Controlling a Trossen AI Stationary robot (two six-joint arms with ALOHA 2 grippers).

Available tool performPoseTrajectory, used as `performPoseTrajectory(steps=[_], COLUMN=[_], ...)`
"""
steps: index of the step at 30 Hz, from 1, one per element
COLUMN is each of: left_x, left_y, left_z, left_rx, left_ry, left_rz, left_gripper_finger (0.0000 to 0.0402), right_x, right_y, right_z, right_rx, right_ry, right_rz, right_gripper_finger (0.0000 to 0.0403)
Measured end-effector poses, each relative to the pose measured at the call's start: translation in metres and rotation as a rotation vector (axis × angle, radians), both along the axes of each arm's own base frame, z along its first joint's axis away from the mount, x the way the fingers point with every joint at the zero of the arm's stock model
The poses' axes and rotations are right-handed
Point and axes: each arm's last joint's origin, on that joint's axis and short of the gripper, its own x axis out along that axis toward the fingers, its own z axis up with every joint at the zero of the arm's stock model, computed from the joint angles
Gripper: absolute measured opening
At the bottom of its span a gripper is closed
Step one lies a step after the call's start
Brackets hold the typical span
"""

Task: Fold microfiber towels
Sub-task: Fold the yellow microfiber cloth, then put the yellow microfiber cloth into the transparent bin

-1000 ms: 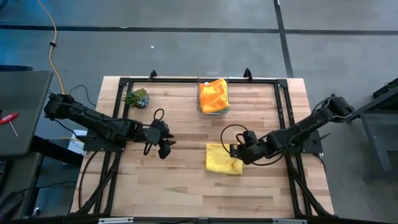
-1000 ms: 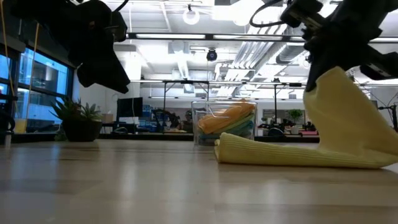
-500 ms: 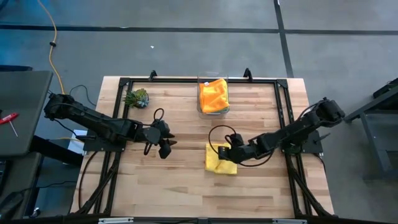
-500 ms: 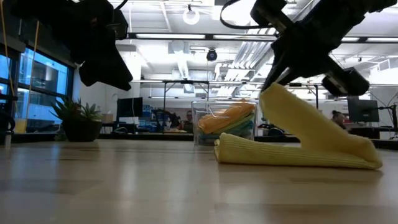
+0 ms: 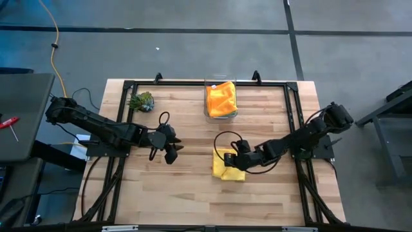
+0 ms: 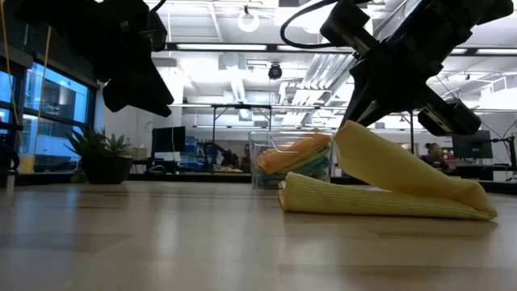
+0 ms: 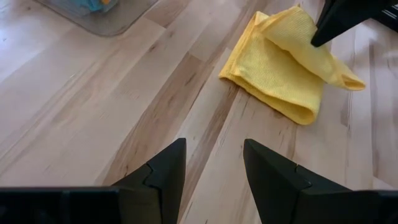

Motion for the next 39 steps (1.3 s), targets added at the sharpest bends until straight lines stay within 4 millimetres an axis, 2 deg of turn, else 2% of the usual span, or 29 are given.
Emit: performPoseTrajectory(steps=[6, 9, 19, 24, 27, 35, 39], left_x=[0.0, 0.0, 0.0, 0.0, 0.0, 0.001, 0.007], left_y=[0.0, 0.0, 0.0, 0.0, 0.0, 0.001, 0.002], left_z=[0.0, 0.0, 0.0, 0.0, 0.0, 0.001, 0.0], left_rx=[0.0, 0.004, 0.006, 0.005, 0.005, 0.012, -0.004], left_ry=[0.0, -0.001, -0.001, -0.001, -0.001, -0.012, -0.066], left_rz=[0.0, 0.005, 0.006, 0.006, 0.006, 0.022, 0.06], left_gripper_finger=[0.0152, 0.0152, 0.0152, 0.0152, 0.0152, 0.0152, 0.0152], right_x=[0.0, 0.001, 0.01, 0.008, -0.006, -0.072, -0.083], right_y=[-0.001, -0.002, -0.016, -0.023, -0.024, -0.003, 0.011], right_z=[0.0, 0.0, 0.005, 0.013, 0.022, 0.032, 0.027], right_rx=[0.0, 0.0, -0.008, -0.055, -0.071, -0.038, -0.013], right_ry=[0.0, -0.001, -0.073, -0.075, -0.011, 0.341, 0.359], right_rz=[-0.003, -0.006, -0.074, -0.028, 0.024, 0.128, 0.123], right_gripper_finger=[0.0001, 0.0018, 0.0175, 0.0225, 0.0233, 0.0233, 0.0233])
